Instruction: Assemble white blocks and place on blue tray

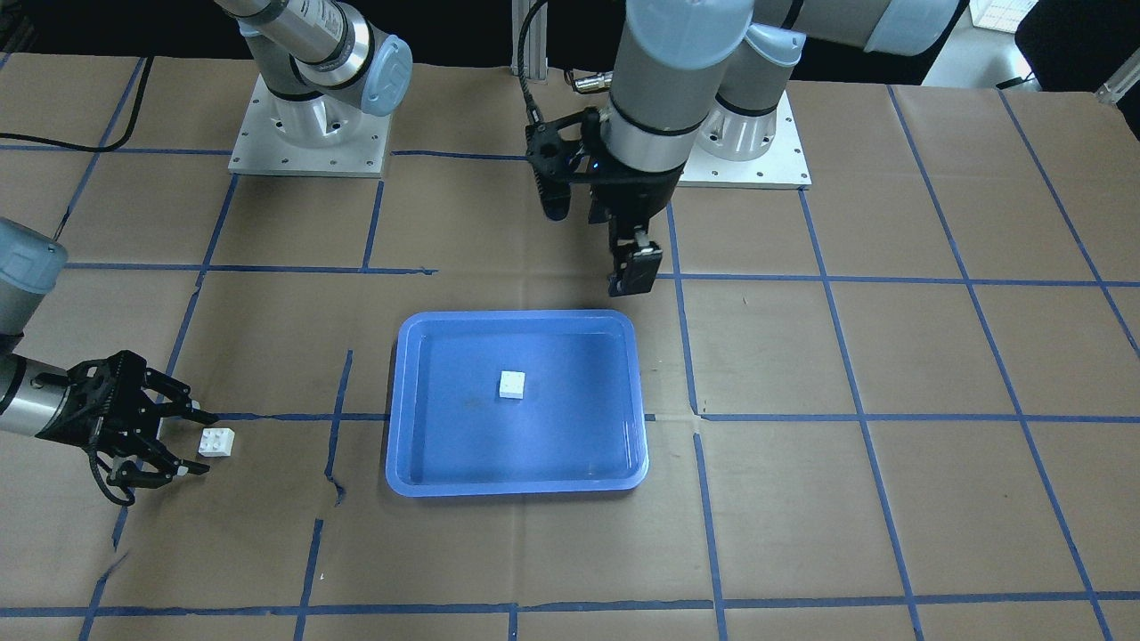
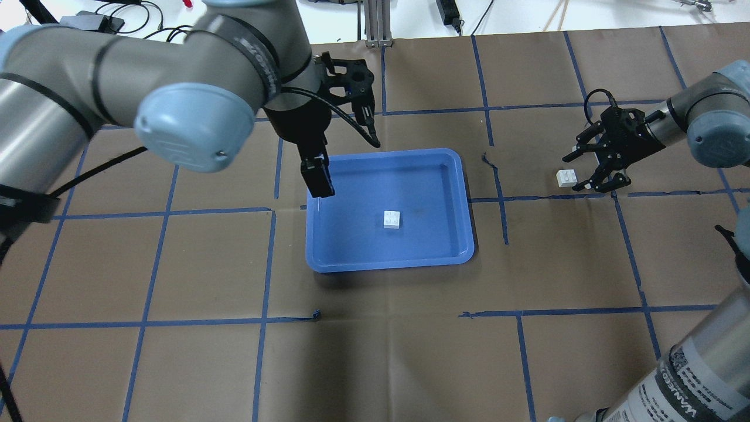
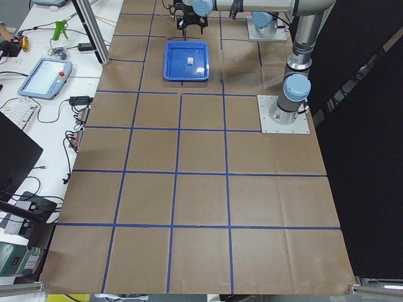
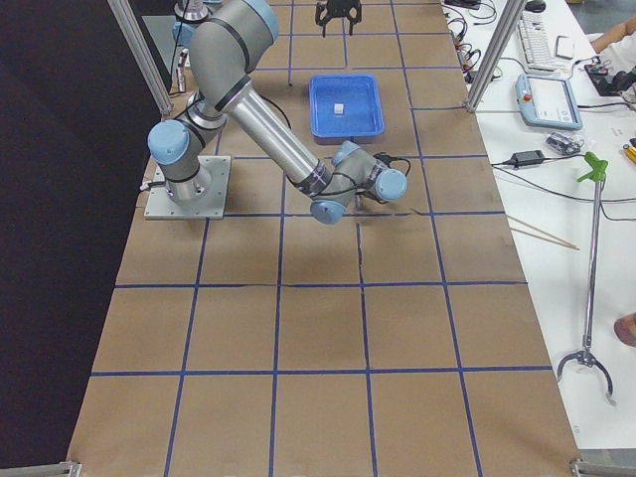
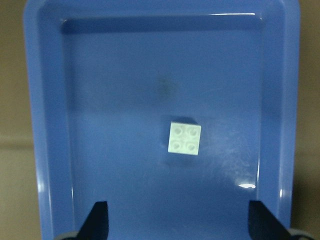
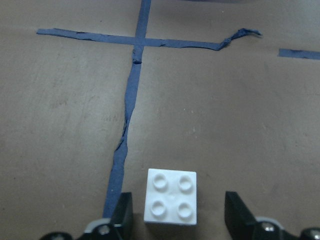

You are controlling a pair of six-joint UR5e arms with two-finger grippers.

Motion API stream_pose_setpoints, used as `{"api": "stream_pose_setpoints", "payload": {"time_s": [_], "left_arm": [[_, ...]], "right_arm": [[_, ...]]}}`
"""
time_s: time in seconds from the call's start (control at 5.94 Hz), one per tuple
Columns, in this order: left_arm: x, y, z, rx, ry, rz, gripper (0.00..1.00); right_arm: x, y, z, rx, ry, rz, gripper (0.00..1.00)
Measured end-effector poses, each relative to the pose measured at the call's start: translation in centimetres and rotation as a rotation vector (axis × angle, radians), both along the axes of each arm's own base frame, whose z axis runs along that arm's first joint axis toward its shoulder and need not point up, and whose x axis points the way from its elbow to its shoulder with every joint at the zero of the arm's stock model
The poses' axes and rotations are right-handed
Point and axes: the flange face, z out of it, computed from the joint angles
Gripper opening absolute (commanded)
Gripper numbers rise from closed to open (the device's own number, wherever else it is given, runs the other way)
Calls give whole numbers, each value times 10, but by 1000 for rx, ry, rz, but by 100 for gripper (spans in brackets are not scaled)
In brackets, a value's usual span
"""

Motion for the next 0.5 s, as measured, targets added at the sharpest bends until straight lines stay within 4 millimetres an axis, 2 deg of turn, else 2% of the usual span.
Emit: {"api": "stream_pose_setpoints", "payload": {"time_s": [0.17, 0.34, 0.5], "left_arm": [[21, 14, 29, -6, -5, 136, 98], [37, 22, 43, -24, -42, 316, 98], [54, 23, 46, -42, -107, 540, 98]], "right_arm": [[0, -1, 2, -6, 1, 3, 31], [-1, -2, 5, -13, 3, 4, 29], [-1, -2, 9, -18, 5, 3, 29]]}}
